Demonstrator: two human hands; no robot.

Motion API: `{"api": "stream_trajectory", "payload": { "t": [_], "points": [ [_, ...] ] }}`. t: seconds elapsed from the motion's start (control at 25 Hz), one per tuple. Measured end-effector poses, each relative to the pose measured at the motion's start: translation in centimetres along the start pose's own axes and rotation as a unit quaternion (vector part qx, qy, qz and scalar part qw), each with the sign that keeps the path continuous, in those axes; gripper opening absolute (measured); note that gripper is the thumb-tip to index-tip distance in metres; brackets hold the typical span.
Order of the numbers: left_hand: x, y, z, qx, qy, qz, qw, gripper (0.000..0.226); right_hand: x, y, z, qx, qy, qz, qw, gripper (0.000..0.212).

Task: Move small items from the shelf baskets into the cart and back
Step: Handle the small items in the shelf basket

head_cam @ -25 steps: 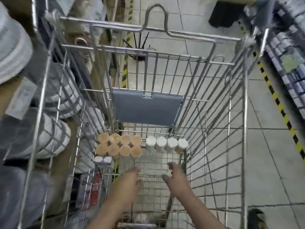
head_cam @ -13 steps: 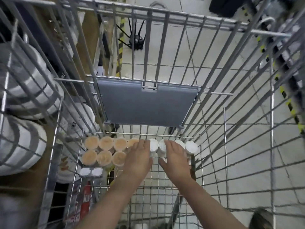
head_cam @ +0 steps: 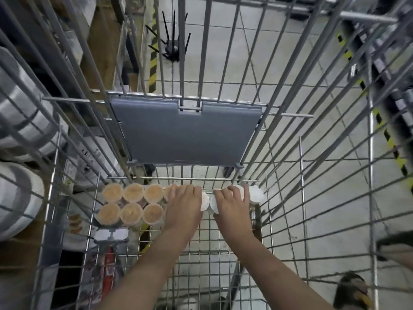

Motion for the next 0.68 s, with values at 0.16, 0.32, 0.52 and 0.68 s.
{"api": "stream_trajectory", "payload": {
  "t": [0.16,0.32,0.52,0.68],
  "points": [
    [-1.2,-2.4,-1.9,-0.065,-0.078,0.02,0.995,0.043,-1.5,-2.2,-2.2,0.021,0.119,0.038,0.992,0.06],
    [-2.1,-7.1,-4.7,-0.082,-0.207,-0.045,0.974,0.049,-3.0,-6.6,-6.5,0.124,0.315,0.137,0.931,0.057],
    [-3.2,-15.5,-10.5,-0.131,-0.384,-0.146,0.902,0.048,-4.0,-12.4,-15.0,0.168,0.44,0.239,0.849,0.068],
    [-5.5,-23.7,-14.8,-0.165,-0.458,-0.211,0.848,0.052,-4.3,-16.7,-20.3,0.216,0.493,0.245,0.806,0.079]
  ]
}}
Point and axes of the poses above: each hand's wrist, its own y-axis towards the middle knuckle, its own z-axis out of the palm, x = y × z, the point moved 7 cm from there along y, towards the middle knuckle, and after that the axes turned 13 degrees about z, right-handed, at the moved point
